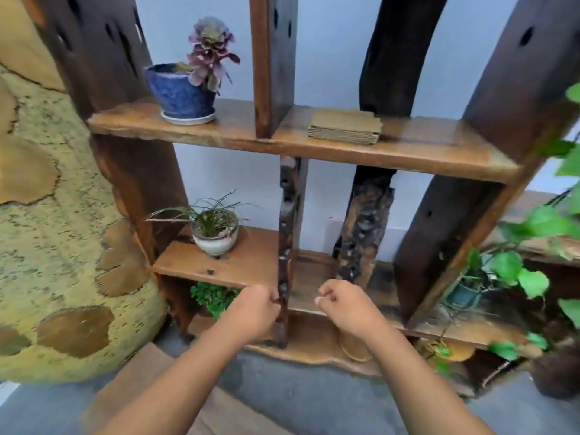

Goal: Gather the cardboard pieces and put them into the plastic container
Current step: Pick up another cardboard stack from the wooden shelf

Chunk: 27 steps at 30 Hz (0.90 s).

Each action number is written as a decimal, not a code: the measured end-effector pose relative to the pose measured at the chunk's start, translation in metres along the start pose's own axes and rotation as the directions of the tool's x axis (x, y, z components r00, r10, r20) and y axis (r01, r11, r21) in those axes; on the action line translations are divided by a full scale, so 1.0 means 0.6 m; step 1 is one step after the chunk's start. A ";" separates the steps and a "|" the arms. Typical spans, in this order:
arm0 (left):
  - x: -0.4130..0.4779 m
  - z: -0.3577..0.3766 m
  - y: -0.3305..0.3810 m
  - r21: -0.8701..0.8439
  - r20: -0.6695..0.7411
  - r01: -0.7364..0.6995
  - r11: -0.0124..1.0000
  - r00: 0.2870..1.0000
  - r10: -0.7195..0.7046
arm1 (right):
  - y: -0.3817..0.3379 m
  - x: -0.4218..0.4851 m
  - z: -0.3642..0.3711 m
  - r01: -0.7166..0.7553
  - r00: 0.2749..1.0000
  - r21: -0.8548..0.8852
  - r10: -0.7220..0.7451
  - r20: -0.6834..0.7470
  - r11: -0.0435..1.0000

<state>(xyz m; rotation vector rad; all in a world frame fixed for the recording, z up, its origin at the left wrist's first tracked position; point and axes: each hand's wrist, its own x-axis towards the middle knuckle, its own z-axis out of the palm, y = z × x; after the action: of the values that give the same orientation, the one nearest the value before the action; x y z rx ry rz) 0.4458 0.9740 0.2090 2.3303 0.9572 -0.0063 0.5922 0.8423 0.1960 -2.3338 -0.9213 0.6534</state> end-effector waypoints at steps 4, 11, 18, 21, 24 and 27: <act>0.074 -0.039 0.048 0.053 -0.024 -0.160 0.986 0.987 0.161 | -0.020 0.026 -0.059 -0.046 0.992 0.079 0.054 -0.112 0.996; 0.159 -0.137 0.123 0.162 -0.107 -0.345 0.924 0.925 0.364 | -0.100 0.051 -0.187 0.048 0.963 -0.023 -0.053 -0.266 0.999; 0.214 -0.269 0.216 0.286 -0.252 -0.451 0.845 0.816 0.521 | -0.204 0.074 -0.331 0.127 0.883 -0.174 -0.191 -0.429 0.977; 0.232 -0.314 0.250 0.280 -0.283 -0.444 0.851 0.809 0.515 | -0.228 0.098 -0.371 0.101 0.862 -0.205 -0.188 -0.470 0.974; 0.259 -0.345 0.273 0.234 -0.288 -0.439 0.868 0.821 0.493 | -0.234 0.133 -0.405 0.091 0.870 -0.167 -0.160 -0.467 0.982; 0.295 -0.368 0.290 0.222 -0.266 -0.421 0.880 0.842 0.470 | -0.229 0.173 -0.444 0.038 0.897 -0.092 -0.074 -0.435 0.995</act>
<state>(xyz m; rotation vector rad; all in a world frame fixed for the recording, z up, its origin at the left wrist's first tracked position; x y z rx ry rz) 0.6398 1.1103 0.4421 2.7042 0.5382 0.5114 0.7576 0.9217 0.4550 -2.3709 -0.8092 0.0520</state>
